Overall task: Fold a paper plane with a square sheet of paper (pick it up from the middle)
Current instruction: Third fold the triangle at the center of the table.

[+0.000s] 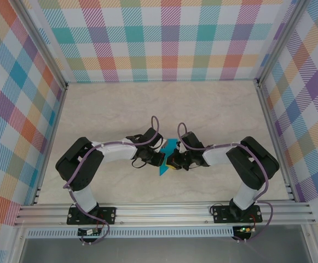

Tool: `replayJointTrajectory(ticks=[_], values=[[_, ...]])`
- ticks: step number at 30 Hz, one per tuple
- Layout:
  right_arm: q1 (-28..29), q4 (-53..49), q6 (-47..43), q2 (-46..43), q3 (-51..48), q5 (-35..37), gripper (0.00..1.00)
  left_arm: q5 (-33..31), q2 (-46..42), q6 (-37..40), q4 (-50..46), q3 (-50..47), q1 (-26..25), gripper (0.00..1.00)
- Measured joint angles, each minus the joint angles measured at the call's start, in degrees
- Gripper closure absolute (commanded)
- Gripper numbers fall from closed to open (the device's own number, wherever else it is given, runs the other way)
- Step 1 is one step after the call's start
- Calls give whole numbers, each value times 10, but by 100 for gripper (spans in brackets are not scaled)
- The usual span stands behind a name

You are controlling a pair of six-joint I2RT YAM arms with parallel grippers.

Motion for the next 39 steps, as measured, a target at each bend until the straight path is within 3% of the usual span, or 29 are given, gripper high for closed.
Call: replayJointTrajectory(ticks=[9, 25, 39], values=[[19, 9, 0, -82, -44, 23, 92, 0, 1, 0, 1, 0, 0, 97], [56, 87, 31, -14, -47, 43, 97, 6, 2, 1, 0, 1, 1, 97], [83, 100, 40, -51, -65, 69, 95, 6, 2, 2, 0, 1, 1, 97]])
